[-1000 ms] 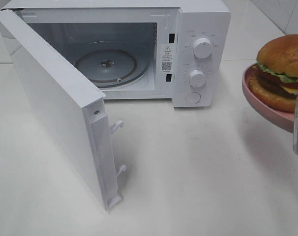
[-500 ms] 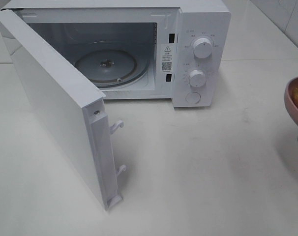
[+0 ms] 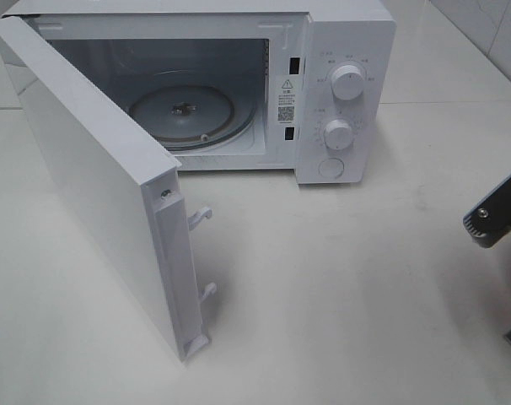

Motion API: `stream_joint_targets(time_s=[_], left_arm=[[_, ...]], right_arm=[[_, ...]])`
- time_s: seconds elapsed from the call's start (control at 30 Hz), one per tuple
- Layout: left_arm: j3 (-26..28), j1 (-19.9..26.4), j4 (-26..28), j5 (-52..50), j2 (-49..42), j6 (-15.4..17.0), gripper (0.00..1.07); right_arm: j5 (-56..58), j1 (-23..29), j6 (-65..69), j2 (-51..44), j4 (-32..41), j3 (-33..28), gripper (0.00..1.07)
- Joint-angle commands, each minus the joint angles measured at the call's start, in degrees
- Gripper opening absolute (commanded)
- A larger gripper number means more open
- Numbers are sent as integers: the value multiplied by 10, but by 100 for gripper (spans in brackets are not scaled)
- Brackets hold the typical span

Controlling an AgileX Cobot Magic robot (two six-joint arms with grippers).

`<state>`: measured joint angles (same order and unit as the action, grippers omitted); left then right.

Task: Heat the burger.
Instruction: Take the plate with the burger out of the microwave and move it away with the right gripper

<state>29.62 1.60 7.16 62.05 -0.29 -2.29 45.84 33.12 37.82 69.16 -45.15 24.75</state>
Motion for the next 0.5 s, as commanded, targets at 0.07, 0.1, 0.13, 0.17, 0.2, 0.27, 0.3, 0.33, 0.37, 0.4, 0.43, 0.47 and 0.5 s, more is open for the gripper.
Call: stream_joint_targets(time_s=[0.07, 0.1, 0.13, 0.17, 0.2, 0.27, 0.3, 0.33, 0.37, 0.4, 0.43, 0.47, 0.5], left_arm=[[-1, 1, 0, -7, -3, 1, 98], [-1, 1, 0, -7, -3, 1, 98], [-1, 1, 0, -7, -3, 1, 98], [-1, 1, 0, -7, -3, 1, 98], [-1, 1, 0, -7, -3, 1, 98], [-1, 1, 0, -7, -3, 1, 98], [-1, 1, 0, -7, -3, 1, 98], [-1, 1, 0, -7, -3, 1, 98], [-1, 1, 0, -7, -3, 1, 98], [-1, 1, 0, -7, -3, 1, 98], [-1, 1, 0, -7, -3, 1, 98], [-1, 1, 0, -7, -3, 1, 98], [-1, 1, 0, -7, -3, 1, 98]], right_arm=[[1, -1, 113, 42, -60, 2, 2], [1, -1, 144, 61, -69, 2, 2], [1, -1, 144, 61, -69, 2, 2], [1, -1, 156, 68, -71, 2, 2], [-1, -1, 182, 91, -77, 2, 2], [-1, -1, 190, 100, -78, 2, 2], [-1, -1, 190, 100, -78, 2, 2], [-3, -1, 202, 120, -82, 3, 2], [-13, -1, 212, 143, -82, 6, 2], [-13, -1, 212, 143, -82, 6, 2], [-15, -1, 214, 152, -82, 8, 2], [-15, -1, 214, 152, -82, 8, 2], [-20, -1, 221, 175, -85, 11, 2]])
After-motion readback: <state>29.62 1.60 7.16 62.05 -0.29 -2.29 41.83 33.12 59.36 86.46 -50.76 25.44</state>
